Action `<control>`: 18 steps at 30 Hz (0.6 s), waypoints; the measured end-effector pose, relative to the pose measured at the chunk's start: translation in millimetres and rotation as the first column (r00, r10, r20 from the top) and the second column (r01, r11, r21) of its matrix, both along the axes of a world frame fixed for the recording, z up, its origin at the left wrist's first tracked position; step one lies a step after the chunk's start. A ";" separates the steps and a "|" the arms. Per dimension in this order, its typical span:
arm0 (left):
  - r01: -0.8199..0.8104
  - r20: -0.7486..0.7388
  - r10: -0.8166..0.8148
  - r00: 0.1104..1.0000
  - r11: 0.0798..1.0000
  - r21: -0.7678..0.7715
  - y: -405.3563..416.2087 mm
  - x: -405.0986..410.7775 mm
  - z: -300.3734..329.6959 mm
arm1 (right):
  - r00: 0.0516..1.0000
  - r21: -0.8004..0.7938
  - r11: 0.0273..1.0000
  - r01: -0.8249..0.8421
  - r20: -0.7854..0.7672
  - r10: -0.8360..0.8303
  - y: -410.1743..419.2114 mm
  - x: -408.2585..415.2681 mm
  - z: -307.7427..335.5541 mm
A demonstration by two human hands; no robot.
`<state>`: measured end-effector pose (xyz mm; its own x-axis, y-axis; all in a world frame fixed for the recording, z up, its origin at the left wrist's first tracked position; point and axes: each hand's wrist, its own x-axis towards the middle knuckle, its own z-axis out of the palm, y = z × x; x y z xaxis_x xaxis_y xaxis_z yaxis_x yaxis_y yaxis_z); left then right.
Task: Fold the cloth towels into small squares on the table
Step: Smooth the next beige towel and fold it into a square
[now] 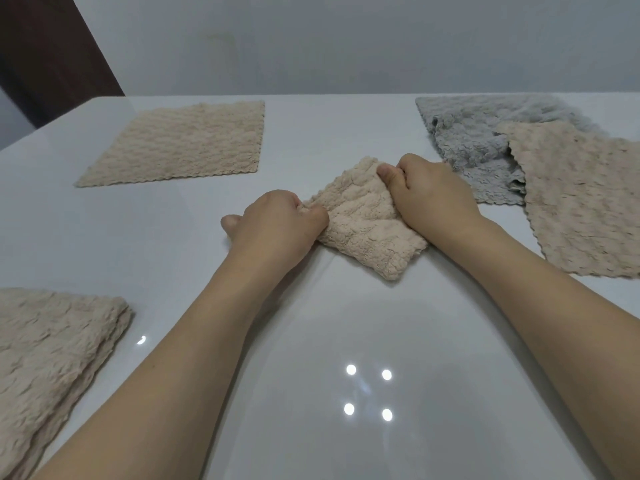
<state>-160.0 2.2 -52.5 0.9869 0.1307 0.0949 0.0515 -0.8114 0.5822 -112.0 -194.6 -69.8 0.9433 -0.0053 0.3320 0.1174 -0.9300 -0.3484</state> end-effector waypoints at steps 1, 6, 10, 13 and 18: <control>0.004 0.009 -0.005 1.000 0.999 0.048 0.3 1.3 -1.8 | 1.000 -0.003 1.000 -0.001 -0.003 0.001 0.1 -0.1 0.1; 0.036 0.067 -0.064 0.996 0.937 0.347 -0.8 3.9 -10.0 | 1.000 -0.009 1.000 -0.001 0.000 0.001 0.3 0.2 -1.0; 0.032 0.103 -0.077 0.992 0.925 0.378 3.0 3.0 -10.9 | 1.000 -0.009 1.000 0.005 0.004 -0.005 1.7 -0.1 -1.0; 0.156 0.313 -0.294 0.903 0.903 0.399 2.5 -1.1 -13.2 | 1.000 0.003 1.000 0.019 0.012 -0.019 1.6 -0.4 -1.7; 0.554 0.153 -0.625 0.766 0.762 0.336 -23.3 -23.0 -12.2 | 0.999 0.055 0.998 0.035 0.038 -0.037 1.4 0.8 -2.7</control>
<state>-183.0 -21.1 -64.8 0.7973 -0.5331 0.2829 -0.6000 -0.7507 0.2764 -111.3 -193.2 -72.4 0.9283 -0.0579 0.3673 0.0989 -0.9138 -0.3940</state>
